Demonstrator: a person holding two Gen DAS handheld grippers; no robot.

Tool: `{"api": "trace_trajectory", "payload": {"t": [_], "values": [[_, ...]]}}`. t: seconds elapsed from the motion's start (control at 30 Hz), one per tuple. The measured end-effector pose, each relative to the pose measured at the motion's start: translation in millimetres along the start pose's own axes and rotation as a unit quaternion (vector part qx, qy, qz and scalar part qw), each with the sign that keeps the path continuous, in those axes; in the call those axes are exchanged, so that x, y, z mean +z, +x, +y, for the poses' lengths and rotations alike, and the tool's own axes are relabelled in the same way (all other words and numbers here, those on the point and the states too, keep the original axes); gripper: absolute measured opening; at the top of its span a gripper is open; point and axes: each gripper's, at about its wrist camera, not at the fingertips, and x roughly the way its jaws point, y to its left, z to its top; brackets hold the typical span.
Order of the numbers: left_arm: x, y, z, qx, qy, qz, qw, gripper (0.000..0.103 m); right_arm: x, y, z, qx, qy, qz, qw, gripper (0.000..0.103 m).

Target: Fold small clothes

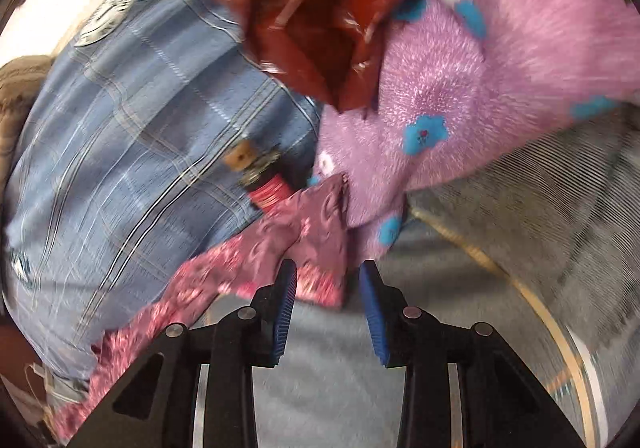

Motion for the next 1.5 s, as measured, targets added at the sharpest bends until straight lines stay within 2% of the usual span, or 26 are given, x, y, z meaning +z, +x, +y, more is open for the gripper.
{"api": "trace_trajectory", "payload": {"t": [0.2, 0.27, 0.3, 0.33, 0.37, 0.47, 0.57, 0.6, 0.73, 0.87, 1.1, 1.3, 1.43, 1.5], "values": [[12, 33, -27, 0.001, 0.012, 0.031, 0.9994, 0.082, 4, 46, 8, 0.028, 0.012, 0.034, 0.999, 0.035], [10, 36, -29, -0.002, 0.01, 0.029, 0.9995, 0.083, 1, 54, 15, 0.011, -0.01, 0.037, 0.999, 0.034], [10, 35, -29, -0.002, 0.009, 0.027, 0.9996, 0.082, 4, 57, 18, 0.004, -0.022, 0.033, 0.999, 0.029], [10, 35, -29, -0.002, 0.01, 0.027, 0.9996, 0.082, 5, 55, 21, -0.005, -0.037, 0.028, 0.999, 0.012], [10, 34, -28, -0.003, 0.011, 0.029, 0.9995, 0.082, 7, 52, 23, -0.01, -0.048, 0.024, 0.999, 0.006], [12, 32, -29, 0.0, 0.016, 0.031, 0.9994, 0.082, 17, 29, 33, -0.017, -0.082, -0.017, 0.996, 0.005], [16, 26, -30, 0.0, 0.02, 0.025, 0.9995, 0.082, 35, -1, 36, -0.055, -0.112, -0.063, 0.99, 0.005], [18, 23, -30, 0.0, 0.02, 0.02, 0.9996, 0.082, 39, -4, 36, -0.062, -0.116, -0.066, 0.989, 0.005], [28, 18, -28, 0.007, 0.01, 0.005, 0.9999, 0.082, 48, -6, 33, -0.095, -0.136, -0.059, 0.984, 0.006], [34, 45, -16, 0.018, -0.009, 0.042, 0.9989, 0.082, 41, 8, 34, -0.113, -0.135, -0.05, 0.983, 0.006], [29, 46, 1, -0.023, -0.018, 0.023, 0.9993, 0.084, 35, -3, 46, -0.123, -0.135, -0.055, 0.982, 0.006], [22, 41, 21, -0.056, -0.039, -0.016, 0.9976, 0.084, 29, -25, 84, -0.124, -0.149, -0.068, 0.979, 0.006], [22, 38, 36, -0.061, -0.052, -0.048, 0.9956, 0.084, 15, -32, 126, -0.105, -0.164, -0.07, 0.978, 0.006], [26, 40, 43, -0.065, -0.064, -0.043, 0.9948, 0.084, 5, -35, 150, -0.09, -0.176, -0.067, 0.978, 0.006]]}}
